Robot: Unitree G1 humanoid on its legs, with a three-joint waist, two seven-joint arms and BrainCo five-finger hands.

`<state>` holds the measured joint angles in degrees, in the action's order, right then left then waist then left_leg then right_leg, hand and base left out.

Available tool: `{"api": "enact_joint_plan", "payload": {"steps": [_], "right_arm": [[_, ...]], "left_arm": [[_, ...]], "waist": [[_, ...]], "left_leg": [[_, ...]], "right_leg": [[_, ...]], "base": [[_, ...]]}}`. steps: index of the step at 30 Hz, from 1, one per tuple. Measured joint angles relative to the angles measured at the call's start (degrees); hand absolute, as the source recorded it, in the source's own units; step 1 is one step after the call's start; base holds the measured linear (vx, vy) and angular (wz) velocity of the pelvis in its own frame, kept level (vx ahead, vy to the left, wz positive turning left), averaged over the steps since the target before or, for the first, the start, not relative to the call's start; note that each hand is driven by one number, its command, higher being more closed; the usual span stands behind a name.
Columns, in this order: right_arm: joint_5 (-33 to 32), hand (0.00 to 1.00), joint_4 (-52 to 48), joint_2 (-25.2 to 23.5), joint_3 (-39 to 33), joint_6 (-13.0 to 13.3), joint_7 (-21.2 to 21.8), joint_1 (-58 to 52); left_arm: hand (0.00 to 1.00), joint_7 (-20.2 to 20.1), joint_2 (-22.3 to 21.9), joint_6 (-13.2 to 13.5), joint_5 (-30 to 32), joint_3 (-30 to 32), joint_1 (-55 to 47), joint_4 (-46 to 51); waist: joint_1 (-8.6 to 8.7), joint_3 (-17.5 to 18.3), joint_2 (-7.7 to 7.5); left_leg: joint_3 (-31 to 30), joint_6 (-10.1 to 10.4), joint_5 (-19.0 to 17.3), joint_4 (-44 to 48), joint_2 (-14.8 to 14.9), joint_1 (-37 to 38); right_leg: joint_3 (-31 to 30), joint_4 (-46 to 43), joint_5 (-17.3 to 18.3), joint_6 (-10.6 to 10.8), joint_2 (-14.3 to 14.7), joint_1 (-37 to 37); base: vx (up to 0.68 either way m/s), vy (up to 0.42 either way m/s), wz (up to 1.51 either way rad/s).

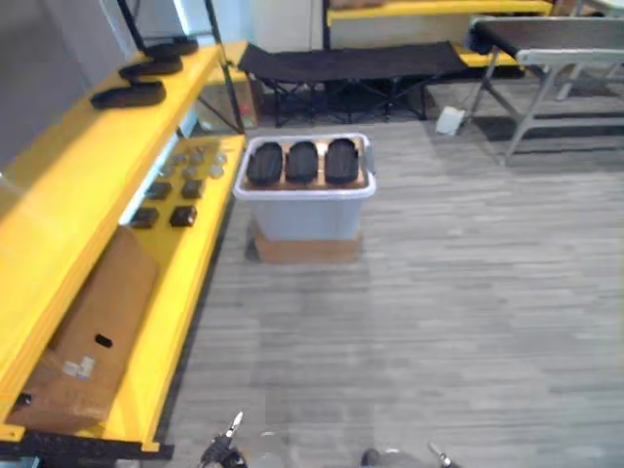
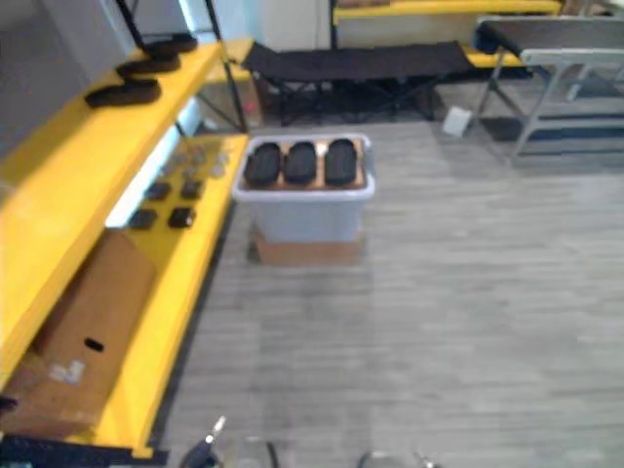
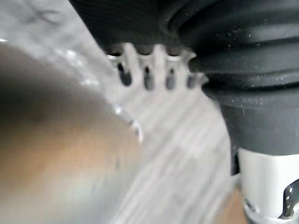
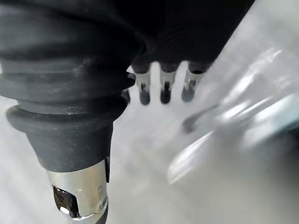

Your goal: Walk over and take plastic housings, then place them on the shelf

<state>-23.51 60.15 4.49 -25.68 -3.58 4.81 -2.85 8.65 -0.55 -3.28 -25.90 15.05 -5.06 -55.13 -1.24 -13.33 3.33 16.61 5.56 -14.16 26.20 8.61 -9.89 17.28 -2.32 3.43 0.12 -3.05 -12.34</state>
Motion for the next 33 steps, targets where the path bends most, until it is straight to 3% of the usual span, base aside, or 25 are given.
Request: {"api": "enact_joint_plan", "payload": {"steps": [1,2,3,4,5,7,9,10,11,12,14,15,17,18,19,21,22,25,26,27,28,29,30,32,33], "right_arm": [[-0.5,0.0,-0.7,-0.1,0.0,0.5,-0.1,0.6],[-0.5,0.0,-0.8,-0.1,0.0,0.6,-0.1,0.5],[-0.6,0.0,-0.8,-0.2,0.1,0.6,-0.1,-0.1],[-0.7,0.0,-1.1,-0.2,1.2,0.6,-0.1,-0.7],[-1.2,0.0,-1.1,-0.2,1.7,0.5,0.0,-1.0],[-2.2,0.0,-0.4,-1.2,2.2,0.1,0.1,-0.7],[-2.7,0.0,0.8,-2.2,2.2,-1.0,-0.1,-0.3],[-2.8,0.0,1.2,-2.4,2.0,-1.4,-0.1,-0.3],[-3.2,0.0,2.1,-2.9,1.9,-1.1,-0.7,-0.3],[-4.8,0.0,1.8,-2.8,0.2,-0.3,-1.1,-0.1],[-5.4,0.0,1.7,-2.4,-0.4,-0.1,-0.7,-0.3],[-5.4,0.0,1.8,-2.7,-0.8,0.6,-0.4,-0.4],[-5.7,0.0,1.7,-3.5,-1.8,1.4,-0.2,-0.3],[-6.8,0.0,1.7,-4.3,-2.9,2.1,0.0,-0.3],[-7.4,0.0,1.4,-4.9,-3.9,2.7,0.0,-0.4],[-7.2,0.0,0.1,-5.3,-4.2,2.8,0.1,-0.8],[-5.9,0.0,-0.7,-5.5,-3.9,2.8,0.1,-1.5],[-4.7,0.0,-2.3,-6.3,-2.3,2.0,0.0,-3.7],[-4.7,0.0,-2.3,-6.4,-2.3,1.8,-0.1,-4.0],[-4.8,0.0,-2.5,-5.7,-2.7,1.8,-1.1,-4.0],[-4.8,0.0,-2.4,-4.7,-2.2,1.2,-1.2,-3.9],[-4.8,0.0,-2.5,-4.2,-2.1,1.0,-1.2,-3.8],[-4.6,0.0,-2.4,-3.1,-1.1,0.8,-1.2,-3.8],[-3.4,0.0,-1.2,-1.7,-0.8,0.6,-0.9,-3.4],[-3.0,0.0,-0.6,-1.6,-0.9,0.6,-0.7,-3.1]], "left_arm": [[0.0,0.0,0.0,0.3,0.0,0.1,0.0,0.0],[0.0,0.0,0.0,0.5,0.0,0.1,0.0,0.0],[0.0,-0.1,0.0,1.0,0.0,0.5,0.1,0.0],[0.0,-0.3,0.1,1.5,0.0,1.5,0.0,-0.1],[0.0,-0.4,0.3,1.7,0.1,2.0,0.0,-0.1],[0.0,-0.8,1.8,1.9,0.4,1.9,0.5,-0.2],[0.0,-1.4,2.7,2.0,2.9,1.2,1.2,-1.3],[0.0,-1.4,2.8,2.0,3.4,1.2,1.3,-1.5],[0.0,-1.5,3.5,2.0,4.5,0.7,1.6,-2.0],[0.0,-1.5,4.5,1.9,5.9,-0.5,1.5,-2.5],[0.0,-1.3,5.3,2.1,5.9,-2.6,1.3,-3.5],[0.0,-1.3,5.9,2.0,5.4,-3.5,1.8,-4.3],[0.0,-1.5,6.2,1.9,4.5,-4.5,2.9,-4.3],[0.0,-1.8,6.1,1.9,4.2,-4.6,4.2,-4.2],[0.0,-2.2,5.7,1.8,3.9,-4.1,5.3,-3.9],[0.0,-2.5,4.3,1.8,3.6,-1.1,4.8,-2.4],[0.0,-2.6,3.2,1.6,3.2,0.7,3.9,-1.6],[0.0,-2.5,1.4,0.3,3.0,1.9,1.8,-1.1],[0.0,-2.5,1.0,0.2,2.4,2.2,1.3,-0.9],[0.0,-2.2,-0.3,-0.7,0.9,2.9,0.4,-1.0],[0.0,-2.1,-1.4,-1.1,0.2,4.3,-0.1,-0.5],[0.0,-2.0,-1.9,-1.3,-0.1,5.2,0.0,-0.3],[0.0,-2.0,-3.1,-1.1,-0.1,7.0,-0.2,-0.1],[0.0,-1.9,-3.6,-0.4,-0.2,7.0,-1.9,-0.2],[0.0,-2.0,-3.5,-0.6,-0.6,7.0,-2.1,-0.2]], "waist": [[-0.2,0.0,0.0],[-0.55,0.0,-0.04],[-1.56,-0.1,-0.2],[-2.09,-0.1,-1.03],[-2.14,0.1,-1.9],[-2.12,-0.1,-3.94],[-1.57,-0.4,-5.36],[-1.64,-0.5,-5.46],[-1.7,-0.6,-5.48],[-1.07,-0.9,-5.49],[-0.74,-1.0,-5.14],[-0.33,-0.9,-5.28],[0.12,-0.9,-5.18],[0.26,-0.9,-4.98],[0.33,-1.1,-4.6],[0.16,-1.2,-3.9],[-0.02,-1.3,-3.59],[-0.33,1.0,-4.59],[-0.44,1.6,-4.46],[-0.52,2.5,-2.46],[-0.71,3.3,-1.34],[-0.76,3.3,-0.71],[-1.12,2.7,0.74],[-1.17,2.5,1.98],[-1.18,2.5,1.86]], "left_leg": [[-0.8,-0.4,4.0,-10.3,-2.0,-0.5],[-1.2,-0.4,6.0,-14.8,-2.6,-0.5],[-2.0,-0.5,10.2,-17.9,-3.0,-0.8],[-1.4,-2.2,15.0,-17.7,-3.5,-0.1],[-0.3,-3.5,16.4,-17.6,-3.9,0.0],[1.7,-7.2,15.8,-16.7,-5.9,0.2],[1.1,-10.0,13.9,-17.4,-8.5,2.2],[1.2,-9.9,13.2,-18.1,-8.8,3.3],[1.0,-9.9,11.9,-19.5,-9.6,6.2],[0.4,-9.4,10.5,-20.3,-10.1,9.4],[0.1,-9.2,9.2,-21.3,-10.1,13.7],[-0.6,-9.0,8.6,-22.9,-10.0,17.2],[-2.0,-8.6,8.3,-24.4,-9.7,19.0],[-3.4,-7.5,7.6,-24.5,-9.3,19.4],[-3.8,-6.8,6.5,-24.3,-8.4,19.9],[-3.6,-5.6,3.2,-20.9,-6.5,20.6],[-3.4,-4.0,0.5,-18.4,-5.3,22.0],[-2.1,-0.6,-5.0,-15.5,-3.3,25.3],[-2.1,-0.1,-6.0,-15.4,-2.7,25.9],[-2.3,1.0,-6.8,-12.0,0.5,25.8],[-2.5,2.5,-5.5,-2.2,3.2,21.4],[-3.4,2.7,-4.1,4.2,4.7,18.6],[-6.1,3.0,-2.1,16.9,7.9,12.6],[-6.3,3.3,-2.1,24.7,10.3,8.4],[-6.0,3.3,-2.1,23.3,10.1,8.0]], "right_leg": [[0.0,1.1,0.3,0.5,0.0,-1.0],[-0.1,1.5,0.9,1.2,0.0,-1.9],[0.0,1.9,2.5,2.2,0.0,-3.5],[-0.1,1.8,4.1,3.5,-0.6,-5.0],[-0.1,1.6,5.1,4.0,-1.4,-5.4],[0.1,-0.5,6.3,5.0,-4.0,-5.5],[-0.9,-10.6,6.0,5.1,-7.1,-2.2],[-1.4,-16.5,6.0,5.2,-7.9,0.0],[-2.1,-31.1,3.1,8.9,-10.9,6.4],[-3.1,-42.7,3.1,9.4,-12.8,11.4],[-1.4,-47.8,6.4,7.6,-13.7,14.8],[1.7,-43.9,9.3,7.1,-13.3,16.4],[3.1,-34.1,9.7,6.3,-11.4,18.6],[3.1,-25.7,8.9,6.3,-10.1,20.7],[3.2,-17.6,5.9,5.6,-9.2,21.8],[3.0,-9.2,0.3,4.3,-8.3,22.5],[3.1,-7.4,-2.5,3.8,-7.7,22.1],[3.2,-8.7,-4.3,1.8,-7.4,21.1],[2.9,-9.5,-6.9,1.6,-7.1,21.3],[4.0,-12.8,-5.1,1.3,-5.1,21.3],[4.7,-13.7,-2.9,0.6,-3.9,21.0],[4.9,-13.6,-2.0,0.3,-3.4,20.2],[5.1,-12.4,-0.7,-0.1,-1.8,17.3],[5.8,-8.4,-0.3,0.0,-0.4,9.9],[5.8,-7.2,-0.4,0.1,-0.4,8.3]], "base": [[0.35,0.062,-0.08],[0.42,0.121,-0.03],[0.36,0.16,0.03],[0.38,0.177,0.09],[0.4,0.188,0.21],[0.35,0.146,0.21],[0.37,0.189,0.24],[0.44,0.266,0.13],[0.37,0.214,0.02],[0.45,0.245,0.05],[0.39,0.161,0.17],[0.45,0.091,0.38],[0.37,0.017,0.49],[0.39,-0.052,0.55],[0.46,-0.068,0.46],[0.4,-0.103,0.15],[0.42,-0.144,0.02],[0.47,-0.258,0.07],[0.63,-0.392,0.11],[0.51,-0.353,0.07],[0.58,-0.441,0.09],[0.43,-0.362,0.14],[0.41,-0.32,0.1],[0.35,-0.212,0.0],[0.35,-0.192,-0.1]]}}
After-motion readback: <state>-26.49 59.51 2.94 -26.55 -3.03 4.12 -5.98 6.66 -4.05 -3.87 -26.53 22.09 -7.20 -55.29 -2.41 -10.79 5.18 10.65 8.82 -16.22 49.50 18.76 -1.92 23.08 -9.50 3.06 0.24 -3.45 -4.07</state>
